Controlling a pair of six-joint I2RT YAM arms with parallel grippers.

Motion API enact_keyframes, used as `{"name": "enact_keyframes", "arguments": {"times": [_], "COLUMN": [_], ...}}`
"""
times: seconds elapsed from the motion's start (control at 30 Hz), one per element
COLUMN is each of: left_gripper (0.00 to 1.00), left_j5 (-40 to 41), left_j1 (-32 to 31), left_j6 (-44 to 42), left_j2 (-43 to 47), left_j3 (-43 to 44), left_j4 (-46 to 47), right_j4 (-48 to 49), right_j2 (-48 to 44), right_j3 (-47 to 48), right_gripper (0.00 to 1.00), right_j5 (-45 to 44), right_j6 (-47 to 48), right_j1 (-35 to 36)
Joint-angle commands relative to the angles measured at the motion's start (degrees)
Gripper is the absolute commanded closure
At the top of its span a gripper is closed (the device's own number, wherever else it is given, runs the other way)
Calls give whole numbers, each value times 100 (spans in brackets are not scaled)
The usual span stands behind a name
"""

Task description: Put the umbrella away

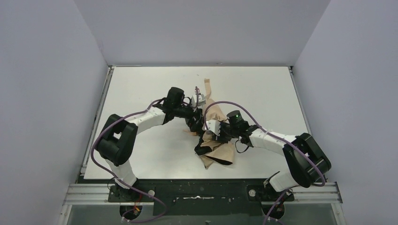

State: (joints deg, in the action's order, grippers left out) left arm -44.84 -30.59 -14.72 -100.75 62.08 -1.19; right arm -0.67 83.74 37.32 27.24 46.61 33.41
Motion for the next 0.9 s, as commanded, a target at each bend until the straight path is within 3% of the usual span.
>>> {"name": "enact_keyframes", "arguments": {"times": [0.0,0.33,0.57,0.73,0.87], "left_gripper": [5,3,4,17,29], "left_j5": [-523,-166,123,231,291], "left_j1": [-302,-809,-998,-1001,-993], "left_j6": [144,-606,-754,-811,-724], "left_j2": [-109,-247,-384,-617,-586], "left_j3": [-57,-394,-573,-528,-718], "left_j4": [407,-348,-70,7,432], "right_j4": [926,1708,2367,2694,2481], "right_j2": [-104,-139,-215,-384,-836], "right_j3": [-65,-265,-456,-592,-680], "right_gripper": [60,60,58,56,44], "right_j5": [60,161,335,454,552], "right_j6": [-234,-715,-1024,-1250,-1158], "right_j1": [-61,-293,-356,-379,-370]}}
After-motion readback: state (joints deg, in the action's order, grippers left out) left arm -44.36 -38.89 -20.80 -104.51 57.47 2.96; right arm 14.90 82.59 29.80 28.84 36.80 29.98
